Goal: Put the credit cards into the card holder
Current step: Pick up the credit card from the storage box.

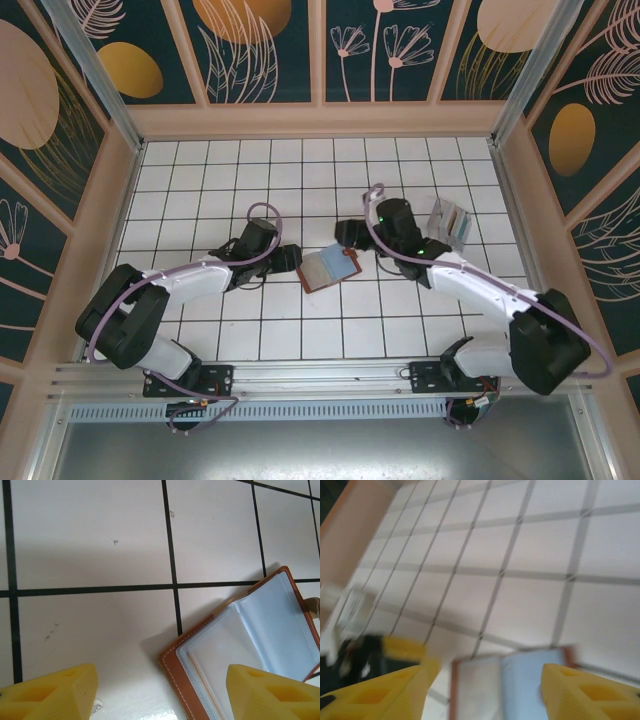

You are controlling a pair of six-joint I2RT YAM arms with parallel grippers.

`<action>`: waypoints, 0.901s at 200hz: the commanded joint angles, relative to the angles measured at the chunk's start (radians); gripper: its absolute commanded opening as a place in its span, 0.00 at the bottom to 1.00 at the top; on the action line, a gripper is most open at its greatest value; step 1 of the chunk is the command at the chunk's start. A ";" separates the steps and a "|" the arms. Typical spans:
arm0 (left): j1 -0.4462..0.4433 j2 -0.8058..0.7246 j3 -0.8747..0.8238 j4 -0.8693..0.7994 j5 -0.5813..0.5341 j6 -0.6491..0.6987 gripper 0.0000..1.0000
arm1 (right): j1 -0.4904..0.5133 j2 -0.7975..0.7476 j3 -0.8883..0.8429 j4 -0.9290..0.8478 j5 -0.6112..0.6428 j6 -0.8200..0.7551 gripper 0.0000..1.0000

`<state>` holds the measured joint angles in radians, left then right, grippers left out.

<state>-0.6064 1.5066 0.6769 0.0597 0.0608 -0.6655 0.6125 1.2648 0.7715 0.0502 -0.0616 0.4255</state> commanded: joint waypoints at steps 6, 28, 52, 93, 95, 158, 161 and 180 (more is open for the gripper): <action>-0.019 0.053 0.030 -0.015 -0.054 0.032 0.69 | -0.127 -0.013 0.079 -0.189 0.325 -0.011 0.65; -0.036 0.078 0.028 -0.014 -0.063 0.027 0.70 | -0.258 0.016 0.133 -0.298 0.361 0.007 0.69; -0.036 0.078 0.009 0.001 -0.072 0.020 0.70 | -0.355 0.059 0.178 -0.391 0.433 0.015 0.71; -0.035 0.082 0.002 -0.001 -0.085 0.020 0.70 | -0.462 0.203 0.261 -0.510 0.464 0.028 0.72; -0.035 0.082 0.003 -0.003 -0.088 0.021 0.71 | -0.465 0.212 0.264 -0.513 0.467 0.026 0.72; -0.036 0.070 -0.002 -0.021 -0.094 0.020 0.72 | -0.510 0.362 0.295 -0.507 0.519 0.058 0.71; -0.035 0.070 -0.003 -0.021 -0.093 0.020 0.72 | -0.512 0.367 0.296 -0.508 0.521 0.059 0.71; -0.035 0.064 -0.019 -0.005 -0.094 0.018 0.71 | -0.518 0.379 0.296 -0.512 0.535 0.061 0.69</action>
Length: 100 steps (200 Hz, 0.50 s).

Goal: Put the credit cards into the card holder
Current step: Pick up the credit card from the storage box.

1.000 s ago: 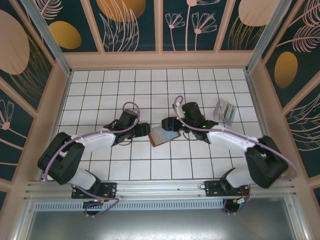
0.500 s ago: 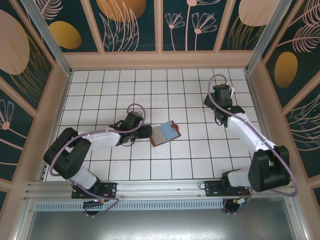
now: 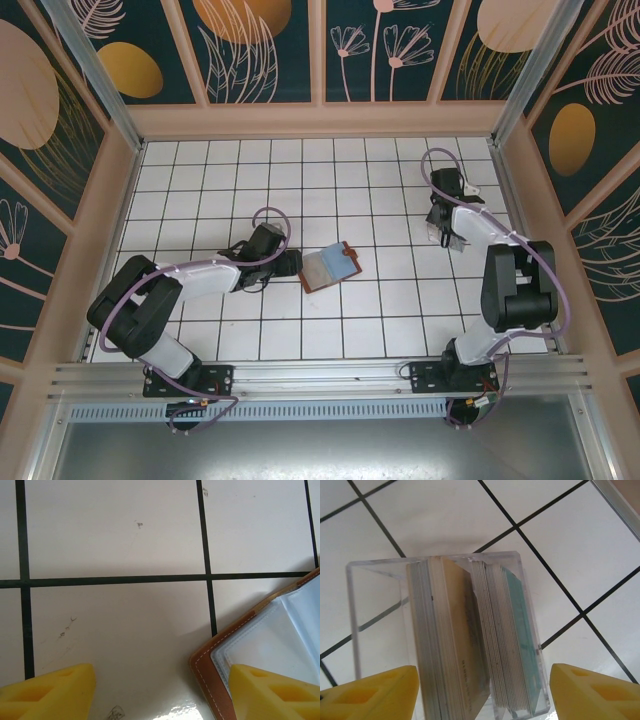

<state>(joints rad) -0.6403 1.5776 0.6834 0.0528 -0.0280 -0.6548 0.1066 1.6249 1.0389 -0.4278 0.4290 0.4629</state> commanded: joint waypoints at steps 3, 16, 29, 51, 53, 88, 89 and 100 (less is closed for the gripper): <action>-0.001 -0.007 -0.025 0.002 -0.007 0.008 0.72 | -0.014 0.019 0.027 -0.033 0.048 0.025 0.69; -0.002 -0.008 -0.020 -0.009 -0.012 0.014 0.72 | -0.021 0.010 0.013 -0.023 0.054 0.025 0.69; -0.002 -0.014 -0.019 -0.017 -0.019 0.016 0.72 | -0.030 0.003 0.012 -0.021 0.041 0.024 0.69; -0.002 -0.017 -0.017 -0.007 -0.016 0.019 0.71 | -0.031 -0.013 0.018 -0.020 0.025 0.014 0.69; -0.002 -0.016 -0.016 -0.007 -0.016 0.020 0.71 | -0.031 -0.015 0.018 -0.018 0.023 0.014 0.69; -0.002 -0.019 -0.015 -0.008 -0.018 0.016 0.71 | -0.033 -0.009 0.036 -0.008 -0.008 0.000 0.69; -0.001 -0.019 -0.016 -0.007 -0.017 0.017 0.71 | -0.033 -0.008 0.037 -0.008 -0.008 0.000 0.69; -0.001 -0.014 -0.012 -0.003 -0.011 0.016 0.71 | -0.032 0.008 0.041 -0.003 -0.015 -0.001 0.69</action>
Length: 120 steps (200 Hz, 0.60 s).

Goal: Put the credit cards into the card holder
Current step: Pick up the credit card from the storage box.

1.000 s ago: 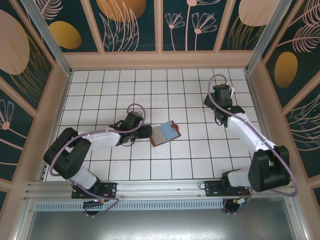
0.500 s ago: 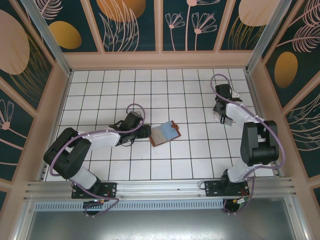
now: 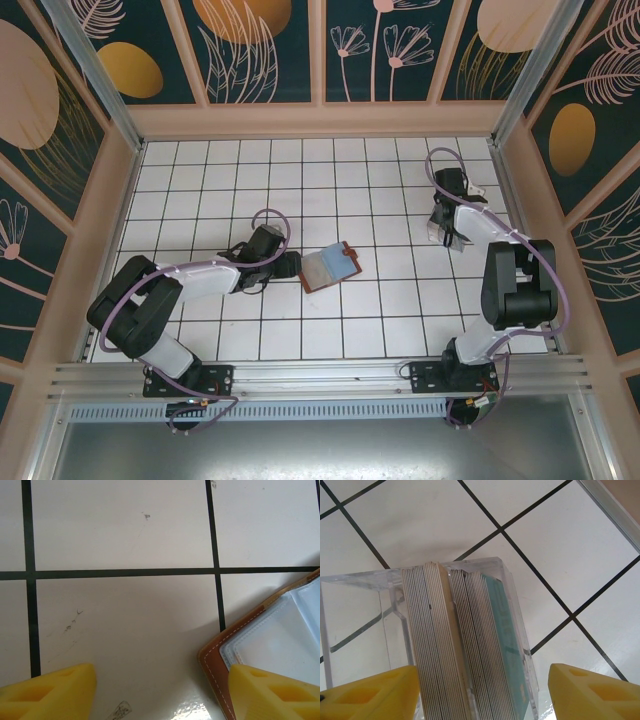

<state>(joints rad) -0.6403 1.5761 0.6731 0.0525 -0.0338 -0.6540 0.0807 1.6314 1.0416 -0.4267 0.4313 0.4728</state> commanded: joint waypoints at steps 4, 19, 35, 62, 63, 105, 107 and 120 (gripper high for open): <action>-0.002 -0.010 0.001 -0.006 -0.002 0.017 0.71 | -0.007 0.006 0.039 0.002 -0.023 -0.014 0.69; -0.002 -0.010 0.006 -0.015 -0.004 0.013 0.71 | -0.006 0.024 0.041 0.027 -0.055 -0.027 0.69; -0.001 -0.014 -0.004 0.005 0.002 0.005 0.70 | -0.008 0.049 0.055 0.029 -0.052 -0.021 0.70; -0.001 -0.012 0.014 -0.010 0.013 0.010 0.70 | -0.010 0.060 0.051 0.025 -0.026 -0.022 0.69; -0.001 -0.012 0.013 -0.011 0.012 0.010 0.70 | -0.011 0.060 0.051 0.024 -0.026 -0.022 0.69; -0.002 -0.034 0.008 -0.010 0.009 0.007 0.69 | -0.034 0.017 0.002 0.025 -0.006 -0.002 0.65; -0.001 -0.034 0.009 -0.012 0.008 0.008 0.69 | -0.036 0.013 0.000 0.025 -0.008 -0.001 0.65; -0.002 -0.047 -0.002 -0.008 0.003 0.004 0.69 | -0.041 -0.005 -0.006 0.025 -0.023 0.000 0.61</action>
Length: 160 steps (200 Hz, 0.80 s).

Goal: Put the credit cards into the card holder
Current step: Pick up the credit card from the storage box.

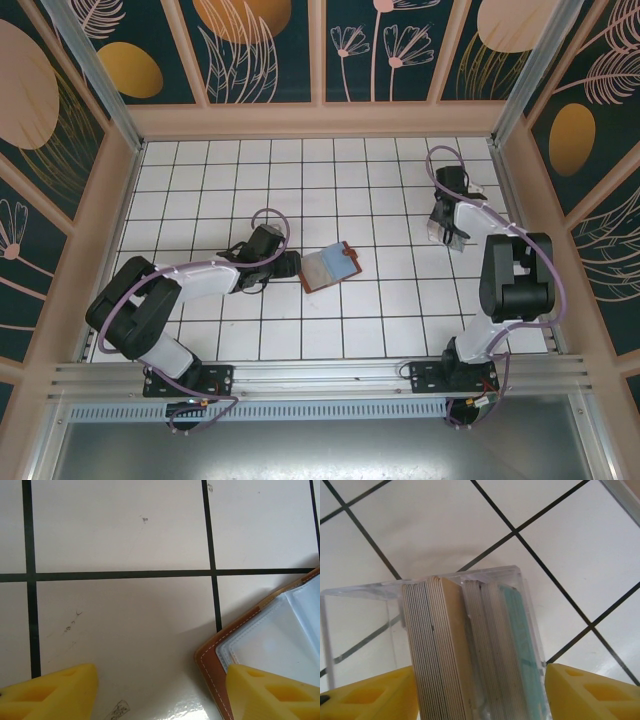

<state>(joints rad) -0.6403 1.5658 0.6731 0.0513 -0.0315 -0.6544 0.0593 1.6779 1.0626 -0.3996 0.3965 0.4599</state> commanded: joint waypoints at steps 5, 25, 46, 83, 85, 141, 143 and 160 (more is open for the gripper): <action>-0.002 -0.042 -0.008 -0.002 0.001 0.004 0.69 | -0.020 -0.058 -0.029 -0.001 0.010 0.013 0.60; -0.001 -0.046 -0.006 -0.005 -0.001 0.009 0.69 | -0.020 -0.082 -0.043 0.007 0.007 0.011 0.55; -0.001 -0.060 -0.014 -0.010 -0.005 0.001 0.69 | -0.023 -0.089 -0.032 -0.003 -0.012 0.004 0.51; -0.002 -0.067 -0.024 -0.002 0.010 -0.006 0.68 | -0.024 -0.106 -0.033 0.002 -0.028 -0.004 0.45; -0.002 -0.068 -0.025 -0.002 0.010 -0.007 0.68 | -0.024 -0.106 -0.031 0.002 -0.029 -0.005 0.44; -0.002 -0.070 -0.036 0.007 0.010 -0.012 0.68 | -0.025 -0.106 -0.037 0.002 -0.040 -0.016 0.21; -0.001 -0.071 -0.037 0.010 0.011 -0.013 0.68 | -0.025 -0.106 -0.039 0.001 -0.040 -0.016 0.20; -0.002 -0.067 -0.035 0.015 0.013 -0.010 0.67 | -0.025 -0.122 -0.049 0.008 -0.046 -0.019 0.12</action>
<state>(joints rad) -0.6403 1.5097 0.6430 0.0563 -0.0273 -0.6586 0.0463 1.5993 1.0325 -0.3916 0.3466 0.4503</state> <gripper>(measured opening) 0.670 0.166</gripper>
